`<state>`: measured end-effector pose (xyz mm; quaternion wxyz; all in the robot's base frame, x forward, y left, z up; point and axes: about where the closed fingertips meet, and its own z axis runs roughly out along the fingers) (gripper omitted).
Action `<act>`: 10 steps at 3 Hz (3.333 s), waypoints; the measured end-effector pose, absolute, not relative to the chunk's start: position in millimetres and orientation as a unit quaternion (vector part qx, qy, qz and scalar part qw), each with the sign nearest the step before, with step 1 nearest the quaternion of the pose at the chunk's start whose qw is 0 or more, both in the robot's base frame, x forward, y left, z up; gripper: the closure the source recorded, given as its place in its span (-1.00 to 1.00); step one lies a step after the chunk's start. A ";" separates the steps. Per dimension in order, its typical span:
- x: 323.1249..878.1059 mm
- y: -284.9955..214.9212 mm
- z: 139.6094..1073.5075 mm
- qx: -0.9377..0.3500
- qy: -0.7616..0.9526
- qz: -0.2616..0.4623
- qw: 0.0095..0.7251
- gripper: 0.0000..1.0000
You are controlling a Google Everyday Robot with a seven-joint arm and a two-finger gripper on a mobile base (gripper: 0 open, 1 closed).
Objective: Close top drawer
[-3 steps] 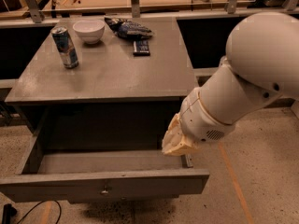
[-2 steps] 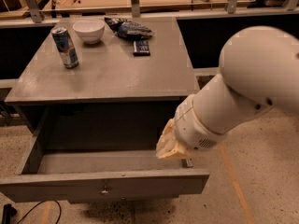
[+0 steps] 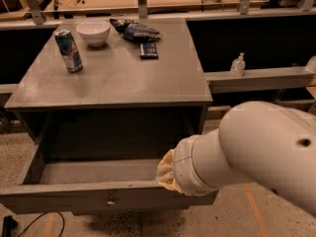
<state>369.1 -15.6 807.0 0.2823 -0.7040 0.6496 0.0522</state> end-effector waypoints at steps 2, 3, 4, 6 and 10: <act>375.5 -9.3 775.4 -0.674 0.663 -0.063 0.321 1.00; 377.0 -7.6 777.6 -0.674 0.662 -0.062 0.323 1.00; 372.7 -12.2 760.5 -0.660 0.673 -0.044 0.331 1.00; 358.0 -30.2 725.0 -0.640 0.685 -0.019 0.347 1.00; 380.5 -59.5 651.0 -0.631 0.675 -0.073 0.375 1.00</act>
Offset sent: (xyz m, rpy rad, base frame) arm 0.0132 0.0071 -0.0551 -0.1190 -0.2832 -0.1954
